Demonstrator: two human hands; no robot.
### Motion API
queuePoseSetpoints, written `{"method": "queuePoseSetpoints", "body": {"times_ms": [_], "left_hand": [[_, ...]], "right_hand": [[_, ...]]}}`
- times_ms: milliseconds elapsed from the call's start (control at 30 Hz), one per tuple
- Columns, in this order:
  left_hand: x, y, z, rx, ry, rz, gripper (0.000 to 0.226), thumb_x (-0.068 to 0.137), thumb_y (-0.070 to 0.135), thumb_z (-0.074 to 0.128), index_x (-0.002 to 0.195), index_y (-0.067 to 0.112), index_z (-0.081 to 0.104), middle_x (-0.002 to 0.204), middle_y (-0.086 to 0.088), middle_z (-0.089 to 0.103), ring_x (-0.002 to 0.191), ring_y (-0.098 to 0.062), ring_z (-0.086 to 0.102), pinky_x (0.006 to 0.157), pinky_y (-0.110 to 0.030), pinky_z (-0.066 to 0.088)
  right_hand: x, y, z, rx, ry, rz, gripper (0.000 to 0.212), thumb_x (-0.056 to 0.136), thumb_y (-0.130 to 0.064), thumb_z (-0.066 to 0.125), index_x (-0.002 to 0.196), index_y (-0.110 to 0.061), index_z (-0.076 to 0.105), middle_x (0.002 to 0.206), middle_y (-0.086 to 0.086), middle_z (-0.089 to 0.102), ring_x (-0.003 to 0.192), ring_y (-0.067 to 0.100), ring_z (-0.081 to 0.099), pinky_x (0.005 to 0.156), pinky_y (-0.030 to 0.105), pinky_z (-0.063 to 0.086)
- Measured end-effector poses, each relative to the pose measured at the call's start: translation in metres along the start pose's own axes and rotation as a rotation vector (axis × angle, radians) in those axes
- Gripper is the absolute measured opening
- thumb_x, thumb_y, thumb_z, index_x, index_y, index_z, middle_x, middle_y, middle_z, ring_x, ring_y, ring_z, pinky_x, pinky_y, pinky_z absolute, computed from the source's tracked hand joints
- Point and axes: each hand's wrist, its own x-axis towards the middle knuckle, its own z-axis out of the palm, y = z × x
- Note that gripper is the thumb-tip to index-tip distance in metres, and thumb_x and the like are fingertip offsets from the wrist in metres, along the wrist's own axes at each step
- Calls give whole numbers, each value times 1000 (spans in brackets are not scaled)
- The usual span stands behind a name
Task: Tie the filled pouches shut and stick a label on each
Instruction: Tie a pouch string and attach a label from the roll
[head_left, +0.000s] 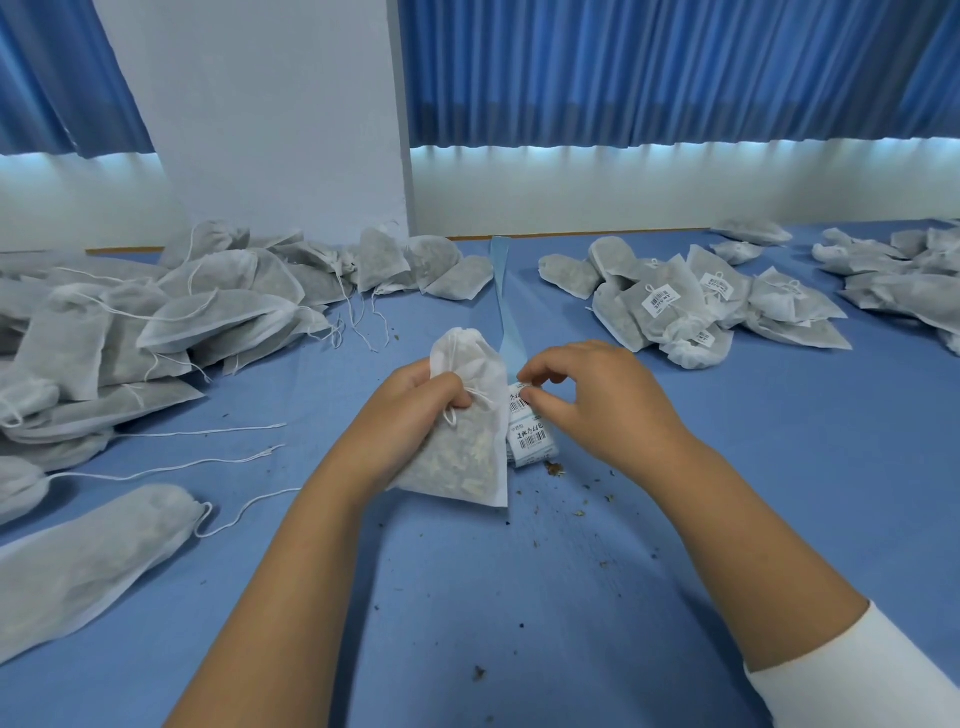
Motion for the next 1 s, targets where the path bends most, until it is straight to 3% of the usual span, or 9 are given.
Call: {"method": "queuePoseSetpoints", "body": {"times_ms": [167,300,433,533,600,667,767,900,1000], "left_hand": [[-1,1,1,2,-6,-15,48,62,33,56,95,-3,59,87,-14,64,79,-24,57,76,-40,42],[-2,4,2,11,-20,-12,60,63,32,55,109,-6,58,119,-27,64,89,-31,62,96,-58,48],[-4,5,1,13,1,1,57,62,33,56,104,-5,58,99,-26,67,82,-30,60,80,-44,46],[-6,6,1,-6,-13,10,63,59,36,58,107,-5,58,114,-31,63,84,-26,59,80,-41,43],[-7,7,1,-7,-19,13,63,57,37,58,105,-4,59,103,-29,66,84,-26,58,80,-42,43],[-7,6,1,5,-15,18,55,59,34,58,100,-2,59,88,-20,65,81,-25,57,78,-42,45],[-4,4,1,9,-39,7,48,60,34,57,93,0,60,91,-25,65,81,-25,57,79,-44,47],[0,1,0,-25,-18,1,10,63,31,56,67,24,62,68,-1,59,63,-18,58,67,-33,43],[1,-1,-2,-47,-20,-30,9,63,32,57,56,28,62,63,3,61,56,-15,59,62,-31,44]], "right_hand": [[-1,-1,-1,-30,-1,-28,9,91,-31,63,96,-27,69,85,-19,54,94,9,53,77,28,44],[0,-2,-2,-23,-21,-27,12,92,-30,63,100,-23,67,95,-11,55,99,11,51,80,31,46],[0,-5,-3,0,-34,-31,7,92,-25,62,97,-22,66,96,-8,54,99,12,50,80,30,46],[0,-6,-4,23,-69,-10,9,94,-23,59,99,-19,65,101,-5,56,102,12,50,86,32,46],[0,-7,-4,13,-80,-4,11,95,-21,57,101,-15,64,106,-2,56,106,14,48,88,32,44],[-1,-8,-3,-2,-77,-14,13,96,-19,54,103,-12,63,108,0,54,108,16,46,90,30,41],[-1,-10,-4,-44,-95,-36,14,98,-19,52,105,-11,60,110,-1,48,109,15,39,91,29,38],[-3,-13,-6,-5,-150,-47,11,101,-19,43,100,-12,52,100,0,53,101,16,40,84,34,41],[-4,-13,-7,65,-150,-24,9,102,-22,39,98,-16,45,93,3,54,92,18,44,79,41,45]]}}
